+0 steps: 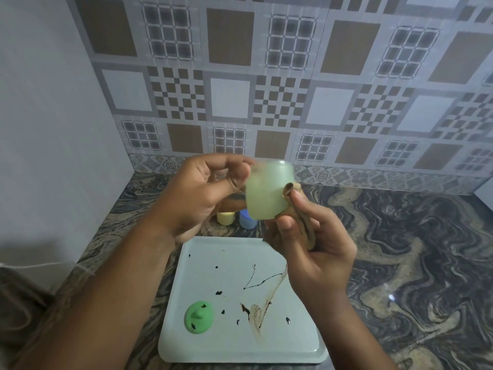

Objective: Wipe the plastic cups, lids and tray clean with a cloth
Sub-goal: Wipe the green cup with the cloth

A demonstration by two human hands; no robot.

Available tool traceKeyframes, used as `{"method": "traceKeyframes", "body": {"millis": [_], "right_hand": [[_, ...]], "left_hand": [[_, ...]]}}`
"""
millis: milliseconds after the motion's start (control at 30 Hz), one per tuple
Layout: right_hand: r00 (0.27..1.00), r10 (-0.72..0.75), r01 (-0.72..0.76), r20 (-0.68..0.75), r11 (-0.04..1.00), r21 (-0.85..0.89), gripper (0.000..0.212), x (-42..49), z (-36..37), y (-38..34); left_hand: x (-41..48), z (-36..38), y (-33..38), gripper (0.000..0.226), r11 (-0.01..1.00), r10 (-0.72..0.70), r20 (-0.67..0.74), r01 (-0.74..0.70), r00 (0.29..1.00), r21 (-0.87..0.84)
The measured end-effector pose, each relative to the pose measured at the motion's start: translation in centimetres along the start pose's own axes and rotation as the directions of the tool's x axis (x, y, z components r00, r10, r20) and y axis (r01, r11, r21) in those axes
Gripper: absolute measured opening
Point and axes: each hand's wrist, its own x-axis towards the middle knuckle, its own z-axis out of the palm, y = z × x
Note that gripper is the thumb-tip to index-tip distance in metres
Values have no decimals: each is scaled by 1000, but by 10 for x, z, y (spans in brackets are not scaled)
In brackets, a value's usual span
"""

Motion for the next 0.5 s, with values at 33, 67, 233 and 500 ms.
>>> {"method": "traceKeyframes", "body": {"millis": [33, 67, 233, 500], "right_hand": [[1000, 15, -15, 14, 1000, -9, 28, 0, 0, 0], [999, 23, -23, 26, 1000, -16, 31, 0, 2, 0], [996, -59, 64, 67, 994, -88, 37, -3, 4, 1], [992, 123, -119, -41, 988, 94, 40, -1, 2, -5]], "left_hand": [[-1, 1, 0, 20, 1000, -5, 19, 5, 1000, -23], [0, 2, -1, 16, 1000, 5, 29, -5, 1000, -15], [2, 7, 1, 41, 979, 69, 19, -71, 997, 192], [5, 0, 3, 28, 995, 23, 74, -30, 997, 96]]}}
